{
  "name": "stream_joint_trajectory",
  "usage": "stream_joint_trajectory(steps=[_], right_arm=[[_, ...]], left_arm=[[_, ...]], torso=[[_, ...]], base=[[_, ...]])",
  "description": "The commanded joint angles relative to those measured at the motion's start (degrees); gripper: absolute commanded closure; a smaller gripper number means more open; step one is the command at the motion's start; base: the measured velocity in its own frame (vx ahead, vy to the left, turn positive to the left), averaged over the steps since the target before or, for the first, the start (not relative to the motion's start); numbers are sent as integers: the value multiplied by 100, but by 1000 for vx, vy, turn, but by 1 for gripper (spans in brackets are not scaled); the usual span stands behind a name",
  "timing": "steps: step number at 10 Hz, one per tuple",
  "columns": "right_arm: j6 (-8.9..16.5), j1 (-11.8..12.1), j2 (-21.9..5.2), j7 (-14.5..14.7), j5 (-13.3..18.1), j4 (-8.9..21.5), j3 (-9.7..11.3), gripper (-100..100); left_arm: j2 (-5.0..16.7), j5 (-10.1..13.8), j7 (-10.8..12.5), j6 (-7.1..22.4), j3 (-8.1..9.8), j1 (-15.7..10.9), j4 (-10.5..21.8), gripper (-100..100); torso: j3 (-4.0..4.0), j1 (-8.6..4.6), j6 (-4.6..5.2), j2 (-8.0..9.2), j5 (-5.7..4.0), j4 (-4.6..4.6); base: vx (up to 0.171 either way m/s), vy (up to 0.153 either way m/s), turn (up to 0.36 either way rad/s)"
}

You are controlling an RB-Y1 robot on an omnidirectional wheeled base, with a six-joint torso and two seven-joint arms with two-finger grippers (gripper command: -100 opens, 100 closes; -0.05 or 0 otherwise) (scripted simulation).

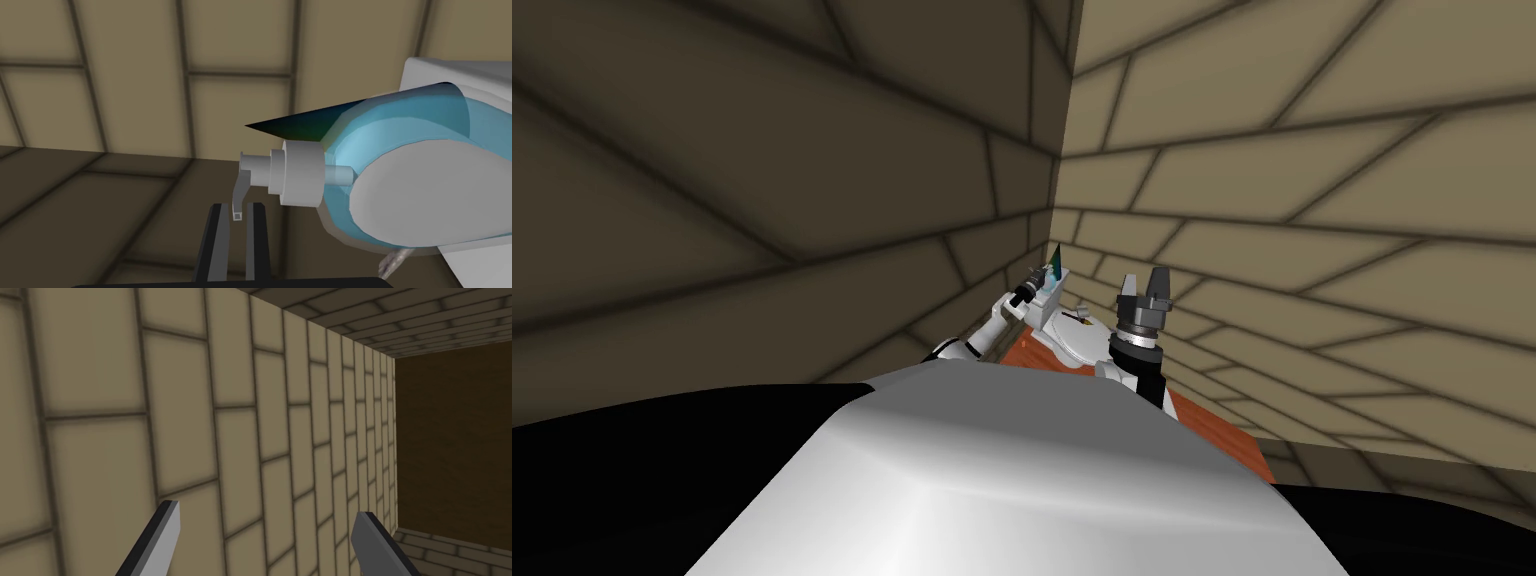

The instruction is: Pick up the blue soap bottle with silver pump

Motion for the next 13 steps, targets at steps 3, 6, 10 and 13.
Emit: stream_joint_trajectory(steps=[3,6,10,13], right_arm=[[0,1,0,0,0,0,-1,0],[0,0,0,0,0,0,0,0],[0,1,0,0,0,0,-1,0],[0,1,0,0,0,0,-1,0]], left_arm=[[-40,4,-91,0,57,576,-491,100],[3,121,-414,140,348,1019,-856,100],[46,238,-699,280,632,1672,-1584,100],[46,238,-737,280,640,2219,-2067,100]], torso=[[6,9,-15,11,2,2],[-28,10,-6,-34,1,-21],[-28,3,-9,-27,0,-28],[-51,-2,0,-55,0,-46]], base=[[14,2,-78],[41,3,-304],[14,-5,-72],[32,9,-208]])
